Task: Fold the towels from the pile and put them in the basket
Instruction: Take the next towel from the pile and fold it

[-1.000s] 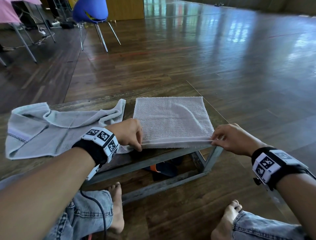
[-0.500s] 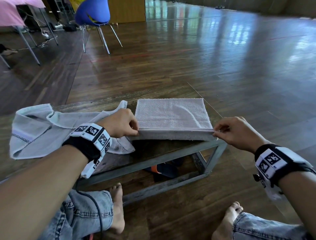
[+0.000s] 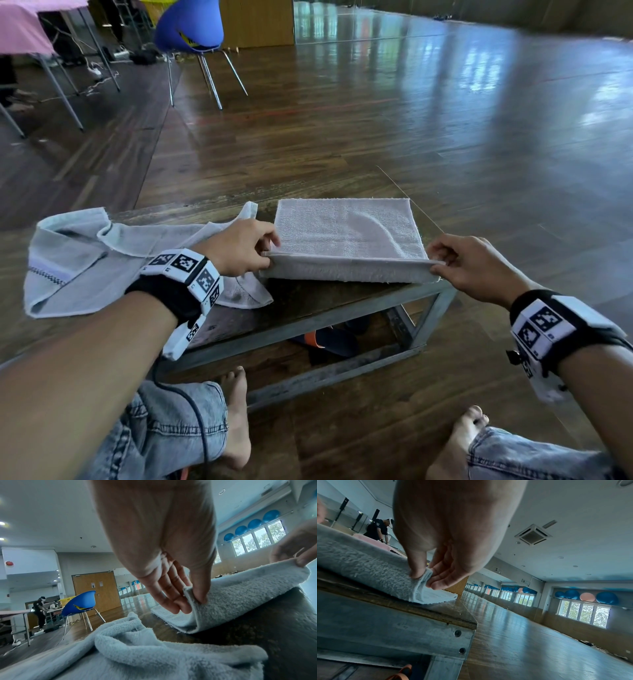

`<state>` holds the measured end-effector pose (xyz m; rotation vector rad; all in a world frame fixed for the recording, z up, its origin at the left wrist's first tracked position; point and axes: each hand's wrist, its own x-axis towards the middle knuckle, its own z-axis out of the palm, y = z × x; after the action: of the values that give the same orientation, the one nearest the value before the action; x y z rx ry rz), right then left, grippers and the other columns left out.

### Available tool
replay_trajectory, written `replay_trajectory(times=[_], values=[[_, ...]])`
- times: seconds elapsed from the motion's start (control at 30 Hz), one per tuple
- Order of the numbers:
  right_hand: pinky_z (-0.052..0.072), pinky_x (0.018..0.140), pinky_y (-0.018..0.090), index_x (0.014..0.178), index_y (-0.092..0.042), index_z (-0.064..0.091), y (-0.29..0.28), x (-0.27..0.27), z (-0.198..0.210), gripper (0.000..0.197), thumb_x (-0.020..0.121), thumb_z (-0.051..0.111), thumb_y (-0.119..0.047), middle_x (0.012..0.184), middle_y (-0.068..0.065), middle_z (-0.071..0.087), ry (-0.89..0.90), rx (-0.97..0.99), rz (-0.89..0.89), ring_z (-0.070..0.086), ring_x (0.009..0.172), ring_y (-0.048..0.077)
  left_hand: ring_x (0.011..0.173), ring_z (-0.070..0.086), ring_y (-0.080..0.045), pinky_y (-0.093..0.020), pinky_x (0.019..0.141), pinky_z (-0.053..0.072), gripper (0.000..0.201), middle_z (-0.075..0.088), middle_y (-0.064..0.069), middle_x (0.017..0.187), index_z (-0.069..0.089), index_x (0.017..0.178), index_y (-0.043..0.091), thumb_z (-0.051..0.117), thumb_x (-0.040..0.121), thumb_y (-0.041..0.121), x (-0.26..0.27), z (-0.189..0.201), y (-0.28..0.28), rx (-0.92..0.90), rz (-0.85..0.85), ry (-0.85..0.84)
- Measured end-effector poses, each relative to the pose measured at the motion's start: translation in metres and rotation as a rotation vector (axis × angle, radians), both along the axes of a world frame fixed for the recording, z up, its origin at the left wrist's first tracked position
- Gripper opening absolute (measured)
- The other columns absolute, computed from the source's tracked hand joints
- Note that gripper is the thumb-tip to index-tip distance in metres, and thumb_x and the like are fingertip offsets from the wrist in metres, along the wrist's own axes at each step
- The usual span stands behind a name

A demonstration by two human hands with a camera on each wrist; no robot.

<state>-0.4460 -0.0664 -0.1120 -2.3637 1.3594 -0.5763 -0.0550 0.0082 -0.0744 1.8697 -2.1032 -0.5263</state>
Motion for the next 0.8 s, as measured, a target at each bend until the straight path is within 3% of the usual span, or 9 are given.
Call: replay_trajectory(times=[0.1,0.23,0.3,0.37,0.43,0.5,0.63,0.7,0.8], values=[[0.048,0.074,0.030,0.088,-0.020,0.074,-0.001,0.000,0.001,0.007,0.089,0.072,-0.014,0.083,-0.004,0.071,0.013,0.014,-0.016,0.064,0.081,0.014,0.070,0.063,-0.012,-0.026,0.065,0.050,0.008,0.071,-0.001,0.078,0.075,0.088,0.015,0.076,0.082,0.010,0.002,0.001,-0.001,-0.012,0.023,0.029],[0.043,0.065,0.023,0.087,-0.021,0.070,-0.003,0.000,0.002,0.010,0.092,0.070,-0.012,0.075,-0.001,0.068,-0.290,0.089,-0.089,0.058,0.065,0.002,0.078,0.067,-0.029,-0.038,0.078,0.054,0.007,0.074,-0.006,0.082,0.076,0.086,0.012,0.079,0.082,0.016,0.007,0.006,-0.002,-0.048,0.140,0.202],[0.044,0.068,0.030,0.089,-0.020,0.070,-0.004,0.001,0.005,0.006,0.093,0.070,-0.016,0.077,0.014,0.069,-0.429,0.154,-0.117,0.058,0.069,0.011,0.078,0.065,-0.033,-0.041,0.081,0.052,0.011,0.074,-0.009,0.086,0.074,0.086,0.007,0.078,0.083,0.016,0.011,0.010,-0.002,-0.037,0.189,0.294],[0.045,0.069,0.036,0.091,-0.022,0.071,-0.005,0.001,0.010,0.002,0.093,0.071,-0.021,0.080,0.018,0.071,-0.491,0.221,-0.127,0.058,0.070,0.020,0.073,0.060,-0.026,-0.039,0.077,0.049,0.017,0.068,-0.011,0.079,0.069,0.085,0.000,0.076,0.086,0.016,0.012,0.015,-0.001,0.014,0.211,0.350],[0.050,0.067,0.033,0.090,-0.026,0.072,-0.006,0.001,0.014,0.004,0.092,0.071,-0.023,0.075,0.010,0.073,-0.467,0.275,-0.117,0.063,0.068,0.017,0.074,0.061,-0.024,-0.033,0.074,0.053,0.016,0.063,-0.015,0.081,0.064,0.083,-0.002,0.072,0.088,0.011,0.012,0.018,-0.001,0.109,0.227,0.416],[0.052,0.062,0.029,0.087,-0.028,0.074,-0.007,0.002,0.019,0.008,0.091,0.072,-0.021,0.073,0.003,0.072,-0.400,0.335,-0.117,0.066,0.064,0.011,0.070,0.061,-0.023,-0.023,0.061,0.056,0.011,0.060,-0.015,0.082,0.062,0.083,0.001,0.068,0.090,0.006,0.010,0.020,0.000,0.250,0.239,0.469],[0.056,0.053,0.027,0.083,-0.016,0.073,-0.007,0.005,0.024,0.011,0.093,0.070,-0.017,0.067,-0.002,0.070,-0.231,0.606,-0.110,0.068,0.058,0.011,0.062,0.063,-0.025,-0.032,0.059,0.059,0.009,0.060,-0.013,0.077,0.062,0.084,0.003,0.065,0.092,0.006,0.011,0.017,0.001,0.550,0.235,0.477],[0.057,0.054,0.030,0.086,-0.010,0.072,-0.009,0.011,0.025,0.012,0.095,0.068,-0.017,0.068,0.001,0.070,-0.168,0.648,-0.141,0.068,0.060,0.014,0.055,0.065,-0.024,-0.033,0.055,0.060,0.010,0.061,-0.012,0.072,0.063,0.085,0.002,0.067,0.092,0.009,0.012,0.014,-0.003,0.569,0.251,0.471],[0.061,0.065,0.041,0.085,-0.007,0.069,-0.021,0.024,0.025,0.015,0.096,0.066,-0.016,0.078,0.011,0.069,-0.137,0.495,-0.254,0.065,0.066,0.023,0.055,0.067,-0.023,-0.032,0.053,0.060,0.014,0.065,-0.018,0.079,0.068,0.090,0.000,0.070,0.091,0.014,0.016,0.007,-0.020,0.389,0.319,0.399]])
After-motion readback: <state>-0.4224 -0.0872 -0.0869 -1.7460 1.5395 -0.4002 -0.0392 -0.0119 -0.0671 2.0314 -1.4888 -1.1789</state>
